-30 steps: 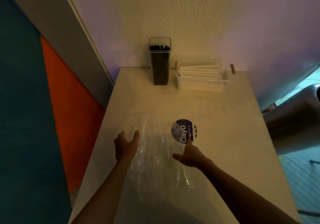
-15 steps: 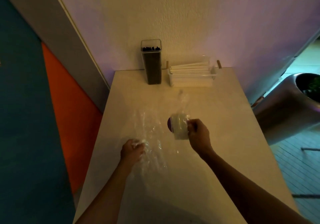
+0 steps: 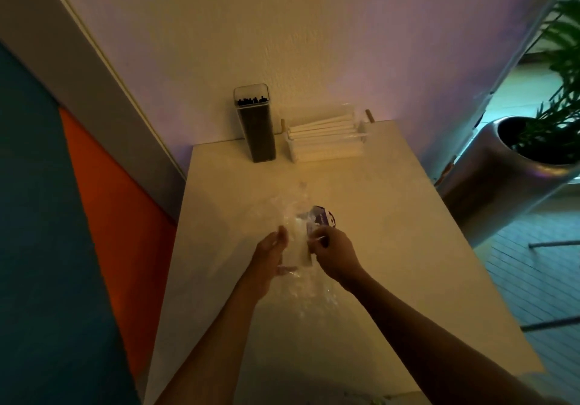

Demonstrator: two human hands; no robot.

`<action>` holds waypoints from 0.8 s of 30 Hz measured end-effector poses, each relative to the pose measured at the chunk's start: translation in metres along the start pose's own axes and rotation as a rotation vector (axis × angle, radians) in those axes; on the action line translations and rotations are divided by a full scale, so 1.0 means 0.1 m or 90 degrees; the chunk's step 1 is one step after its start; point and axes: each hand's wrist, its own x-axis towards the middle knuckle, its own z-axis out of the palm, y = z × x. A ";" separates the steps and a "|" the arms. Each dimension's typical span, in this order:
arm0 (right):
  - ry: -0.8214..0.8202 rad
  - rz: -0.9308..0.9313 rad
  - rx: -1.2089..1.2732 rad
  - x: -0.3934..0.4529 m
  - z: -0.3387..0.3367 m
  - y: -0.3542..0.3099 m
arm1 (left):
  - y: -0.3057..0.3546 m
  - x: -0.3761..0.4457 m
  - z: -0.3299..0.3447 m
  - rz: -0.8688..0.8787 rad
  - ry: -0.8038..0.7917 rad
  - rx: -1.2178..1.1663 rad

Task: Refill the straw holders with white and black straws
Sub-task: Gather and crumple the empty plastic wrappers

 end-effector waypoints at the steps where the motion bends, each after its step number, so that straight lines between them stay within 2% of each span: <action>1: 0.009 0.003 -0.009 -0.03 -0.03 0.01 | 0.00 0.02 0.03 0.025 0.012 0.048; 5: 0.088 0.052 -0.062 -0.09 -0.25 0.08 | 0.06 0.05 0.16 0.101 -0.008 0.098; 6: 0.065 0.098 -0.009 -0.10 -0.33 0.10 | 0.07 0.05 0.18 0.107 -0.031 0.090; 9: -0.074 0.238 0.315 -0.17 -0.62 0.11 | 0.12 0.04 0.27 0.119 -0.121 0.095; 10: -0.121 0.231 0.387 -0.20 -0.70 0.12 | 0.14 0.05 0.31 0.122 -0.155 0.111; 12: -0.150 0.188 0.421 -0.28 -0.79 0.12 | 0.14 0.08 0.40 0.131 -0.199 0.162; 19: 0.072 0.144 0.453 -0.45 -0.90 0.27 | 0.11 0.12 0.76 0.112 -0.242 0.261; 24: 0.269 0.024 0.362 -0.67 -1.08 0.39 | 0.21 0.05 1.00 -0.084 -0.301 -0.049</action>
